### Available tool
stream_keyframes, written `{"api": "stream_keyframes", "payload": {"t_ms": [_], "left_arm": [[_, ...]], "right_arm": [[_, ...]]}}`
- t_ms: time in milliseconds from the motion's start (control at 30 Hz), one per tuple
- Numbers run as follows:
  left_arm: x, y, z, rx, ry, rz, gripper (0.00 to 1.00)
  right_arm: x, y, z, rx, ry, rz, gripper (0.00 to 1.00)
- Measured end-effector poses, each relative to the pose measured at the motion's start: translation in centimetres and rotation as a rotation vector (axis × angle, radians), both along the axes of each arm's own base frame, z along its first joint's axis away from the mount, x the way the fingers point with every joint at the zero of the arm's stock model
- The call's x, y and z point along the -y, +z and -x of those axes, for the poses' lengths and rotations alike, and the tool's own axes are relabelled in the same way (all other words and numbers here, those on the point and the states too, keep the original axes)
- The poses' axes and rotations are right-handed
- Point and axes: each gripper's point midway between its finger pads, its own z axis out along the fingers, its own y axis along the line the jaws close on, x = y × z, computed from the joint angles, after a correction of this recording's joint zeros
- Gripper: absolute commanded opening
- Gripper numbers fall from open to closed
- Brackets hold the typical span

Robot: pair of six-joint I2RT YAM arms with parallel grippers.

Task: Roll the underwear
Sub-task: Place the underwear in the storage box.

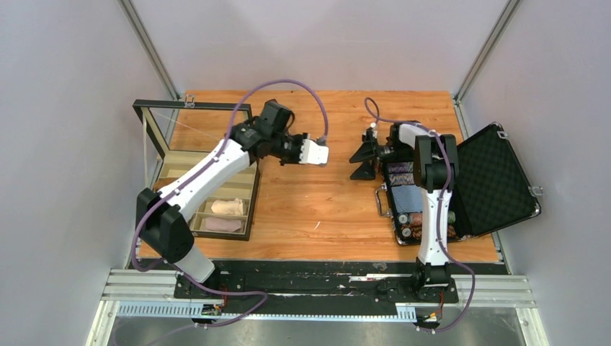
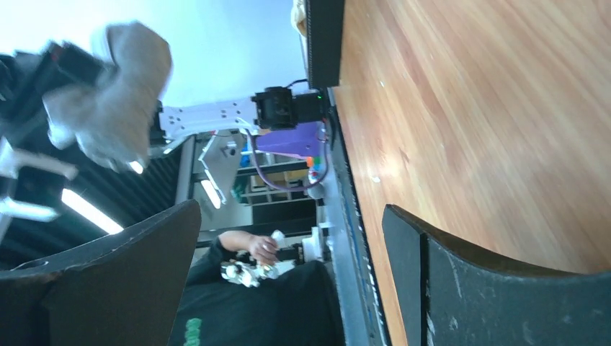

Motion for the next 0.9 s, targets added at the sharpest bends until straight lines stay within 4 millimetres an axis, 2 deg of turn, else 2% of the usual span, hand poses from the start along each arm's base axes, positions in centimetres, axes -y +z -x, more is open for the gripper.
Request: {"api": "stream_keyframes", "payload": {"t_ms": [100,200,367,433,600,733,900], "left_arm": [[-3.8,1.5,0.0,-0.047,0.058,-0.029,0.00],[-8.6,1.6,-0.3,-0.078,0.128,-0.092,0.00],[-15.4,0.4,0.4,-0.083,0.172,-0.253,0.00],[-18.0,-0.3,1.4,-0.084,0.166,-0.308,0.00],[-24.1,-2.9,3.0,-0.128,0.161,-0.447,0.00],[-27.0,-5.4,2.9,-0.201,0.148,-0.528,0.00],[-28.3,-8.6,2.4,-0.271,0.108,-0.569,0.00]], "right_arm": [[1.5,-0.2,0.9,0.056,-0.003,0.034,1.00],[1.6,0.6,2.4,0.141,0.031,0.078,1.00],[1.7,3.0,2.4,0.436,0.070,0.215,1.00],[2.0,4.1,2.1,0.561,0.062,0.286,1.00],[2.4,6.4,1.6,0.724,0.023,0.397,1.00],[2.2,6.3,2.6,0.742,0.036,0.451,1.00],[2.0,6.0,4.0,0.753,0.069,0.495,1.00]]}}
